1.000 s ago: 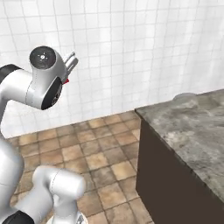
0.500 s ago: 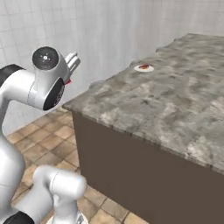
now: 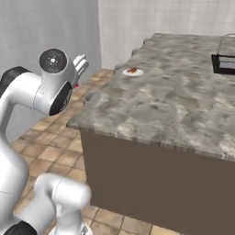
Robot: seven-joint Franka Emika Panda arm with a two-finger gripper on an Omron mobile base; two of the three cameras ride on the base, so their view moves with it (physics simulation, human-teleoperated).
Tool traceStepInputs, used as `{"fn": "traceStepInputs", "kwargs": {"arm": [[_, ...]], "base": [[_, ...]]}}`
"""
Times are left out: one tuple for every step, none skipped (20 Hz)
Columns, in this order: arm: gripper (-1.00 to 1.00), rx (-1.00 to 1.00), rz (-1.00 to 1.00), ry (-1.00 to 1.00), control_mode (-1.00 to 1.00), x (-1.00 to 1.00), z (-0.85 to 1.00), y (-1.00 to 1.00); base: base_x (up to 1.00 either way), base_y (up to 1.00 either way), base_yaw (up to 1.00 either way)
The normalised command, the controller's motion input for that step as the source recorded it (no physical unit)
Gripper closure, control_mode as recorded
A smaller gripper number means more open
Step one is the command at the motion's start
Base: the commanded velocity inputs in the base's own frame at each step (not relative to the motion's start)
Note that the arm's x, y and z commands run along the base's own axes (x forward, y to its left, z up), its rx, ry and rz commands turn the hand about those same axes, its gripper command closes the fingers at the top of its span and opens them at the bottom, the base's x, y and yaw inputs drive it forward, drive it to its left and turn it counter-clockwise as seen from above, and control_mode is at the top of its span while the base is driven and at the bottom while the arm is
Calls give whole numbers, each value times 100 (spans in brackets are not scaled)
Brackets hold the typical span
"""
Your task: Retrieve the tupperware and aluminum foil from the cabinet and place them on the dining counter near the plate with shrimp and steak to prepare for storing leftovers.
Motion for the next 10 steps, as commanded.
{"fn": "traceStepInputs", "kwargs": {"arm": [[100,0,0,0,100,0,0,0],[100,0,0,0,100,0,0,0],[100,0,0,0,100,0,0,0],[100,0,0,0,100,0,0,0],[100,0,0,0,100,0,0,0],[100,0,0,0,100,0,0,0],[100,0,0,0,100,0,0,0],[100,0,0,0,100,0,0,0],[100,0,0,0,100,0,0,0],[100,0,0,0,100,0,0,0]], "base": [[31,100,-41],[32,100,-41],[32,100,-40],[35,100,-37],[36,100,-36],[39,100,-34],[42,100,-33],[44,100,-33],[45,100,-32],[46,100,-32]]}}
